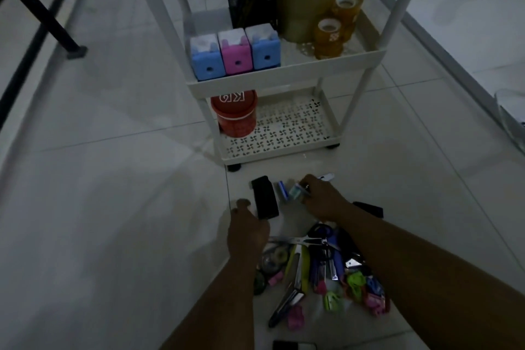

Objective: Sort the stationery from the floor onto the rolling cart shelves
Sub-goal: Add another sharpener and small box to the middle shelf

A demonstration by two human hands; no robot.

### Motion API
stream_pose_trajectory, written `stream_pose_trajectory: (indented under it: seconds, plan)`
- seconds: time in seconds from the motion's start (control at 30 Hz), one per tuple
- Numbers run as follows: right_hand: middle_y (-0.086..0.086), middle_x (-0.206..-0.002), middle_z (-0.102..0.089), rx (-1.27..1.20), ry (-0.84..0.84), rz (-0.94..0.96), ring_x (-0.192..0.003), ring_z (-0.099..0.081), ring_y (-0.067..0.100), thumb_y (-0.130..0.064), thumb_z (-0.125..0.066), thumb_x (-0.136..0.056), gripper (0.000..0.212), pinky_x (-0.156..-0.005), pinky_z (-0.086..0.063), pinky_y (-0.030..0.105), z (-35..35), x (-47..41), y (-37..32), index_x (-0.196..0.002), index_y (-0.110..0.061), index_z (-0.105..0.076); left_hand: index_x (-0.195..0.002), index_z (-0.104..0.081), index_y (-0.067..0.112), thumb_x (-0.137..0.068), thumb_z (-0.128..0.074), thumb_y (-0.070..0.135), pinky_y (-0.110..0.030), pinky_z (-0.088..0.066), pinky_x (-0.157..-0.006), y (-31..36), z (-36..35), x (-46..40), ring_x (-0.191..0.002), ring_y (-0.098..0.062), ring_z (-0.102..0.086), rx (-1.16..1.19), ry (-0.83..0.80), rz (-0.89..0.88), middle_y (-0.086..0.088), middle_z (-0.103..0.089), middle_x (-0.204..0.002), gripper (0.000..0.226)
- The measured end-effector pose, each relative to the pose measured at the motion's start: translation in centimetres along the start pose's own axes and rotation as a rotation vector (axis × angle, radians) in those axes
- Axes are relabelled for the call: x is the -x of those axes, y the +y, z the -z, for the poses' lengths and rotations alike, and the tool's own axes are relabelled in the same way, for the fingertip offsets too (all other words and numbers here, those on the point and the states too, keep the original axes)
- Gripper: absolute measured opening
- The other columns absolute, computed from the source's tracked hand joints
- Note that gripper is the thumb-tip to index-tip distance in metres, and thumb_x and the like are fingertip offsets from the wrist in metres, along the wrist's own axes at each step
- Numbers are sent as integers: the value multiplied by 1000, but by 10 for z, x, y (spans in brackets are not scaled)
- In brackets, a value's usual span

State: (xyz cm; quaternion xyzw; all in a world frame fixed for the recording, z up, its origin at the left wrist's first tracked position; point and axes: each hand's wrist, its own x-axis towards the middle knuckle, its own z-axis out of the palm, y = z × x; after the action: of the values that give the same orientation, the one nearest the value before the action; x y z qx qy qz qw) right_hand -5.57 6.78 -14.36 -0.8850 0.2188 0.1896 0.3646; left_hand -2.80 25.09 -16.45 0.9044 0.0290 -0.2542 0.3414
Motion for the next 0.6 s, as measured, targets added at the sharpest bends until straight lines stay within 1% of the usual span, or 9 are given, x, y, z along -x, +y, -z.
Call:
stream_pose_trajectory:
  seconds: [0.07, 0.13, 0.2, 0.3, 0.33, 0.43, 0.5, 0.53, 0.6]
  plan:
    - [27, -112, -57, -133, 55, -56, -93, -57, 33, -13, -51, -96, 29, -70, -40, 33, 6, -3, -4, -120, 3, -48, -145, -29, 21, -86, -58, 10, -38, -47, -81, 7, -4, -7, -107, -36, -53, 74, -38, -35, -18, -42, -135, 67]
    - [25, -114, -56, -221, 85, -118, -101, -56, 37, -18, -51, -97, 32, -75, -42, 36, 9, -5, -9, -120, 4, -50, -151, -18, 22, -86, -58, 7, -36, -47, -74, 10, -10, -11, -102, -38, -55, 51, -143, -67, -21, -40, -138, 78]
    - [26, -106, -55, -264, 87, -154, -92, -55, 34, -17, -52, -96, 28, -71, -37, 32, 8, -6, -12, -111, 7, -53, -153, -13, 23, -85, -57, 4, -34, -47, -65, 8, -15, -14, -94, -39, -58, 10, -213, -91, -23, -46, -132, 83]
    - [20, -79, -40, -355, 94, -196, -77, -43, 24, -8, -56, -90, 18, -66, -31, 31, 9, -7, -25, -76, 2, -51, -149, -23, 20, -87, -54, 5, -35, -44, -62, 7, -15, -15, -94, -42, -58, 32, -187, -70, -26, -55, -119, 71]
    - [17, -79, -38, -386, 97, -199, -75, -41, 23, -6, -57, -89, 17, -65, -31, 32, 8, -9, -30, -75, 0, -52, -146, -29, 17, -88, -53, 6, -36, -45, -64, 6, -14, -16, -91, -40, -59, 54, -173, -50, -26, -58, -114, 63]
    - [15, -73, -39, -412, 66, -177, -62, -38, 21, -6, -56, -88, 16, -57, -29, 29, -4, -12, -42, -74, -5, -48, -130, -44, 11, -89, -55, 10, -30, -39, -57, 4, -12, -16, -68, -24, -53, 100, -117, 31, -18, -61, -94, 42]
    - [7, -72, -39, -397, 38, -159, -63, -38, 18, -8, -54, -89, 15, -58, -32, 31, -19, -11, -46, -79, -7, -43, -123, -49, 10, -91, -55, 11, -35, -45, -60, 2, -9, -18, -70, -23, -53, 207, -153, 129, -13, -59, -87, 33]
    - [5, -79, -44, -394, 46, -148, -71, -43, 19, -10, -53, -90, 8, -64, -39, 34, -26, -11, -47, -90, -6, -46, -124, -50, 11, -92, -55, 11, -38, -49, -62, 3, -7, -18, -77, -26, -56, 273, -201, 190, -15, -60, -94, 32]
    - [13, -101, -54, -415, 73, -177, -92, -54, 28, -14, -51, -93, 26, -82, -47, 40, -34, -11, -46, -115, 0, -48, -128, -50, 15, -94, -56, 12, -37, -52, -62, 6, -3, -15, -96, -31, -58, 375, -285, 290, -17, -57, -114, 35]
